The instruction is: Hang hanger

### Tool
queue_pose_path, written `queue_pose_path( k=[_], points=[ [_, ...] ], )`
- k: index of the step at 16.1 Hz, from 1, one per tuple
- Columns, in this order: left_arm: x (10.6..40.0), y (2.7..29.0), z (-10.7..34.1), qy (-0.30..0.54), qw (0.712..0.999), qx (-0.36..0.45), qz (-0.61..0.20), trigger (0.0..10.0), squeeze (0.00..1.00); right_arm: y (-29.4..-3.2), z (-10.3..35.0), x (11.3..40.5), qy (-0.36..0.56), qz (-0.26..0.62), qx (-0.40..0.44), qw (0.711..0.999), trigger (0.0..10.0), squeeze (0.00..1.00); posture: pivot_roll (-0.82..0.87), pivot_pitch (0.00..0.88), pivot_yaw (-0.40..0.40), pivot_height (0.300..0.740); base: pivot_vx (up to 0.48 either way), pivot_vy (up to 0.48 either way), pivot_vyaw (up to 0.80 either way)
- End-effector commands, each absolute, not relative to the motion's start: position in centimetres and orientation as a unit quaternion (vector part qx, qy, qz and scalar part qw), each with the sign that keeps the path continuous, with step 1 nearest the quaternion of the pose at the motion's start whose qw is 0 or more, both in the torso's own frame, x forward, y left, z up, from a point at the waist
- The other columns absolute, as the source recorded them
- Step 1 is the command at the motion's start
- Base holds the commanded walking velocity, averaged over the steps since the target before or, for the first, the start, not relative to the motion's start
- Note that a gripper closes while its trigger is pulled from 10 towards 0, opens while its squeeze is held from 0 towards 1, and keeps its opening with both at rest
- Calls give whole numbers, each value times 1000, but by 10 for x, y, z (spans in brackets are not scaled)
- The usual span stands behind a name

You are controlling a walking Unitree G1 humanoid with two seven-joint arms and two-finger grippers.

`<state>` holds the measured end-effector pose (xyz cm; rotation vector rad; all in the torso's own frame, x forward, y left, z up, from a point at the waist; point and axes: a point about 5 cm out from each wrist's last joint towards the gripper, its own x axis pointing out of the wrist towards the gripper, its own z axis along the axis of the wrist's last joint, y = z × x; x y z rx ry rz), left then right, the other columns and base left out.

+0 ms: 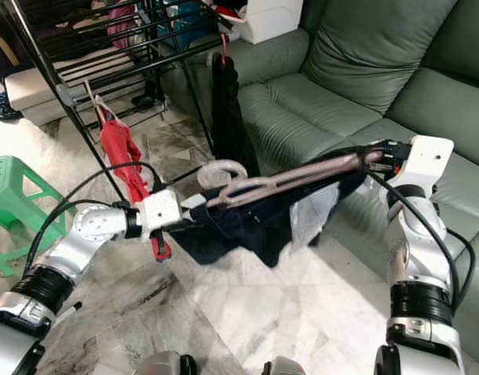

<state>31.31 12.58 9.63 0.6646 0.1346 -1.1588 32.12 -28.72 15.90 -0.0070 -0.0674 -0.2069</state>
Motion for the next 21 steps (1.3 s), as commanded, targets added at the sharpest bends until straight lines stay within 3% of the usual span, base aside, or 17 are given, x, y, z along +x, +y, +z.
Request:
queue_pose_path(
  k=[1,3,7,8,9,11,12,15,18,21],
  points=[
    [308,160,74,144,780,336,-508,0,0,-310,191,315,-101,-154,-16,983,0,0,-73,17,62,740,0,0,0],
    [307,164,67,153,758,387,-502,0,0,-306,192,317,-103,-149,-19,983,0,0,-70,17,62,740,0,0,0],
    [313,172,57,186,755,438,-450,0,0,-298,190,319,-102,-136,-25,985,0,0,-70,18,64,740,0,0,0],
    [318,172,55,196,781,424,-415,0,0,-295,189,321,-103,-129,-33,986,0,0,-71,18,64,740,0,0,0],
    [327,170,58,197,845,346,-357,0,0,-290,191,321,-109,-108,-53,987,0,0,-71,18,64,740,0,0,0],
    [337,178,64,191,902,268,-281,0,0,-280,190,317,-120,-55,-62,989,0,0,-72,16,64,740,0,0,0],
    [338,180,66,188,909,252,-274,0,0,-278,187,314,-118,-41,-70,990,0,0,-72,16,64,740,0,0,0],
    [333,177,66,171,880,309,-319,0,0,-284,185,310,-116,-58,-70,989,0,0,-80,21,70,740,0,0,0],
    [334,169,62,156,847,389,-328,0,0,-267,186,320,-122,-38,-71,989,0,0,-80,21,70,740,0,0,0],
    [336,155,61,143,846,400,-320,0,0,-249,184,329,-123,-23,-58,990,0,0,-73,22,67,740,0,0,0]
  ],
)
